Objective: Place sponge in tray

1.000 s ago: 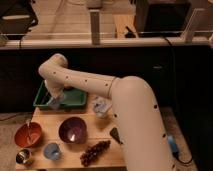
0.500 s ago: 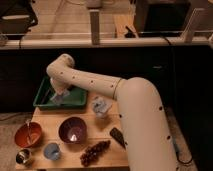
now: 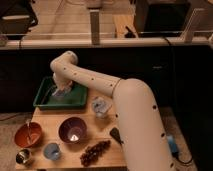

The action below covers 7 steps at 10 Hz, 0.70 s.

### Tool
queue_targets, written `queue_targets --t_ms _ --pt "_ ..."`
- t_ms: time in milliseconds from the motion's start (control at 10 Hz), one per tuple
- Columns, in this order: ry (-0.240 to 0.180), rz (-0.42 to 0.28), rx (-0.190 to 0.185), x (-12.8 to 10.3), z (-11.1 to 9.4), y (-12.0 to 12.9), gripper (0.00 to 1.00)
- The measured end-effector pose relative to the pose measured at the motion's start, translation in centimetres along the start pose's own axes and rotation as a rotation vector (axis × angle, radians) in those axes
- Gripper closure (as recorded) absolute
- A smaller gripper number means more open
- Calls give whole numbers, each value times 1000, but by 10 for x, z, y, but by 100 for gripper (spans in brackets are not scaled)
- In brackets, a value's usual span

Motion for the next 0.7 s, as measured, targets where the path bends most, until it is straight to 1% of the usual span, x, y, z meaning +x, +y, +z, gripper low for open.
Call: queue_targets --t_ms 100,400,700 --pt "-1 6 1 2 1 -1 93" --pt "-7 19 -2 5 6 0 62" --pt "-35 21 -15 7 20 9 32"
